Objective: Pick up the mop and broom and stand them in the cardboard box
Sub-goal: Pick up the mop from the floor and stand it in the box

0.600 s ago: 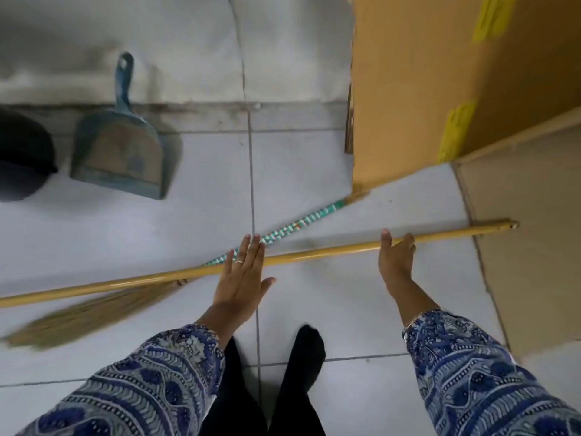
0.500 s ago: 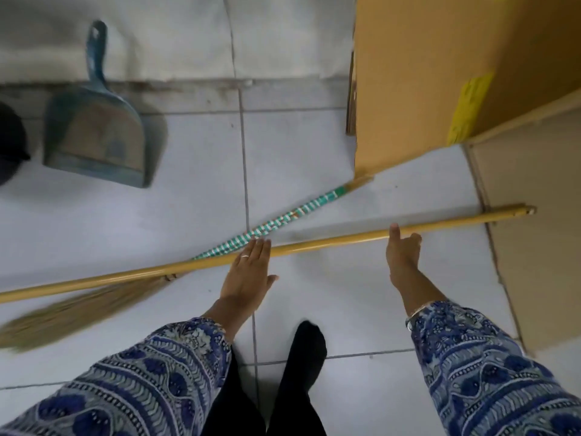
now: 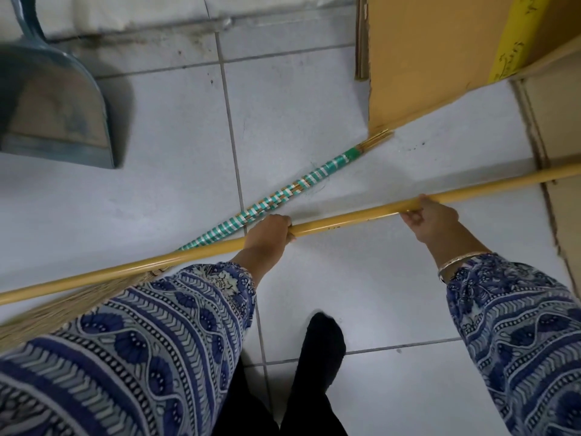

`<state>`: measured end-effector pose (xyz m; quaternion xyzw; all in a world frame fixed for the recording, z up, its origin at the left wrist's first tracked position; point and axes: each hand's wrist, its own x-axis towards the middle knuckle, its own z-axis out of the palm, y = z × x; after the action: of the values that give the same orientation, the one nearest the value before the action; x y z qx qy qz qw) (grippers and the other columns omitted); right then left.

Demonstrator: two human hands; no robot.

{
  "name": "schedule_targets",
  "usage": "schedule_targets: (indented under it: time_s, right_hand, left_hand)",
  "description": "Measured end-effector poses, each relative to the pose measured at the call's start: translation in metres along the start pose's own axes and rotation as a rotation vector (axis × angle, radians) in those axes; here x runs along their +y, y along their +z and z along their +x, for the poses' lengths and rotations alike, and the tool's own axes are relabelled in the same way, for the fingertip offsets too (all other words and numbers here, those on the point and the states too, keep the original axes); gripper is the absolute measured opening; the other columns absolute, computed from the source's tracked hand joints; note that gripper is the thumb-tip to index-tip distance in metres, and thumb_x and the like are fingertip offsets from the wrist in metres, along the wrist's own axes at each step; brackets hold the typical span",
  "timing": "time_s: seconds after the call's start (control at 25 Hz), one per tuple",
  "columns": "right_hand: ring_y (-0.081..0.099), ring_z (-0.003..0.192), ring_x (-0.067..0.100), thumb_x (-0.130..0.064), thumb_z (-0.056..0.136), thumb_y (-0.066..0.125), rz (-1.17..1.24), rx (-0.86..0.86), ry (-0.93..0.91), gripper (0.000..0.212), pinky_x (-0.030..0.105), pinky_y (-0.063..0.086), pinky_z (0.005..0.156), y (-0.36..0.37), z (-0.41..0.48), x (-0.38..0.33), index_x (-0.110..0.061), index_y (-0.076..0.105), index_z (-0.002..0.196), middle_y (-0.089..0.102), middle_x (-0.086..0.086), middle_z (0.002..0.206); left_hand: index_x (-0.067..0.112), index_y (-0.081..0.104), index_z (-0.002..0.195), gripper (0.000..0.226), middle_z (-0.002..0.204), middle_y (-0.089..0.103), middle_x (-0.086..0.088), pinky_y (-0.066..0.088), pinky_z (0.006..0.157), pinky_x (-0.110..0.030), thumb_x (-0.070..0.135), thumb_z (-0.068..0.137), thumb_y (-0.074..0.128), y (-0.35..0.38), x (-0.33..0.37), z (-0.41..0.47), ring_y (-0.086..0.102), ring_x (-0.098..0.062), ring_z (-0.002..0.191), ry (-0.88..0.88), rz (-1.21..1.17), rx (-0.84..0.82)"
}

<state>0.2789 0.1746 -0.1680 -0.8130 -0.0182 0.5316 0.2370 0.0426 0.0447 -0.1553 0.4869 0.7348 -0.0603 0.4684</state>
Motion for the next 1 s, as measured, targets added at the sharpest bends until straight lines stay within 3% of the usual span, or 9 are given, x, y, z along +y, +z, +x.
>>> schedule_targets:
  time_s: [0.12,0.28,0.48,0.6,0.72,0.88,1.0]
  right_hand:
    - [0.061,0.076,0.019,-0.008,0.086,0.061,0.057,-0.02,0.016,0.018,0.04,0.054,0.082,-0.005,-0.019,-0.008,-0.003,0.054,0.102,0.061,0.013,0.099]
    - [0.058,0.104,0.024,-0.006,0.09,0.054,0.091,-0.164,0.025,0.005,0.044,0.05,0.082,-0.019,-0.07,-0.032,-0.003,0.057,0.086,0.06,0.014,0.11]
    - [0.059,0.08,0.015,0.001,0.092,0.047,0.086,-0.356,-0.033,0.018,0.042,0.042,0.105,-0.008,-0.176,-0.06,-0.008,0.054,0.079,0.059,0.006,0.085]
    - [0.059,0.088,0.016,0.001,0.091,0.049,0.088,-0.428,-0.032,0.016,0.037,0.043,0.102,0.009,-0.242,-0.059,-0.009,0.054,0.079,0.061,0.009,0.092]
    - [0.06,0.085,0.016,-0.001,0.09,0.051,0.122,-0.45,-0.065,0.013,0.037,0.043,0.102,0.017,-0.286,-0.061,-0.01,0.056,0.081,0.062,0.012,0.1]
    - [0.061,0.092,0.019,-0.002,0.091,0.051,0.08,-0.48,-0.149,0.01,0.038,0.044,0.099,0.015,-0.332,-0.073,-0.001,0.059,0.095,0.063,0.008,0.091]
    - [0.06,0.097,0.024,-0.004,0.09,0.053,0.038,-0.493,-0.195,0.009,0.041,0.047,0.093,0.007,-0.38,-0.085,-0.007,0.058,0.085,0.064,0.011,0.096]
  left_hand:
    - [0.004,0.063,0.093,0.018,0.081,0.059,-0.01,0.043,0.069,-0.033,0.02,0.089,0.057,-0.009,-0.002,-0.006,0.057,-0.024,0.078,-0.002,-0.003,-0.058]
    - [0.003,0.064,0.094,0.02,0.079,0.056,-0.007,0.036,0.068,-0.029,0.021,0.089,0.057,-0.045,0.006,-0.034,0.055,-0.022,0.078,0.008,-0.053,-0.055]
    - [0.007,0.065,0.098,0.02,0.098,0.066,-0.014,0.045,0.074,-0.037,0.024,0.088,0.059,-0.115,0.029,-0.09,0.06,-0.032,0.093,0.017,-0.102,0.062]
    - [0.006,0.066,0.093,0.016,0.088,0.065,-0.012,0.038,0.067,-0.03,0.02,0.086,0.061,-0.15,0.035,-0.12,0.057,-0.027,0.081,0.025,-0.161,0.105]
    - [0.007,0.067,0.094,0.013,0.092,0.068,-0.012,0.039,0.07,-0.028,0.014,0.083,0.065,-0.176,0.029,-0.143,0.061,-0.028,0.086,0.057,-0.162,0.124]
    - [0.007,0.065,0.095,0.012,0.094,0.068,-0.015,0.038,0.069,-0.029,0.012,0.086,0.06,-0.211,0.026,-0.172,0.061,-0.031,0.088,0.078,-0.122,0.127]
    - [0.004,0.064,0.096,0.014,0.086,0.061,-0.014,0.033,0.065,-0.028,0.013,0.09,0.055,-0.244,0.035,-0.208,0.053,-0.026,0.076,0.123,-0.07,0.09]
